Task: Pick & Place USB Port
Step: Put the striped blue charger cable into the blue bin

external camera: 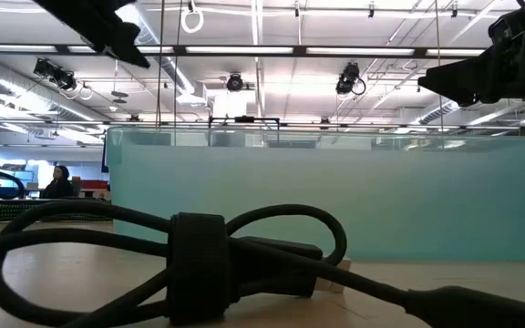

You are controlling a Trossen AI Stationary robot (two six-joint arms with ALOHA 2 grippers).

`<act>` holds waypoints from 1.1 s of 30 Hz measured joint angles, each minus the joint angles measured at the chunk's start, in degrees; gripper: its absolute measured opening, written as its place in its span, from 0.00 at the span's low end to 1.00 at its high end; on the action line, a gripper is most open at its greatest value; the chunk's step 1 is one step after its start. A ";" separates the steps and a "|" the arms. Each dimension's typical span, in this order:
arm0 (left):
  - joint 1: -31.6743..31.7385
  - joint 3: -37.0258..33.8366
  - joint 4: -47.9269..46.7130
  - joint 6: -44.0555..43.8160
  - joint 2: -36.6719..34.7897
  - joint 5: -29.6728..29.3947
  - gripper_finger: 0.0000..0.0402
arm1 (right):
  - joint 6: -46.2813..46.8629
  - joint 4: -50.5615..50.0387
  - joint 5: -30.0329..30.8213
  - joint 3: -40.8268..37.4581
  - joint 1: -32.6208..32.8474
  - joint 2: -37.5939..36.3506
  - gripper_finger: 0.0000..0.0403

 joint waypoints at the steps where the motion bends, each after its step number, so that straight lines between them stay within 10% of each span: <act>1: 2.13 0.61 -2.42 -1.42 1.52 0.85 0.06 | 0.00 0.02 -0.02 0.00 0.00 0.00 0.55; 15: 33.21 1.64 -6.31 -2.69 24.66 30.01 0.51 | -0.01 0.00 0.00 0.00 -0.01 0.00 0.55; 33: 41.04 3.50 -5.65 0.24 43.18 31.48 0.58 | -0.01 0.01 -0.02 0.00 0.00 0.00 0.55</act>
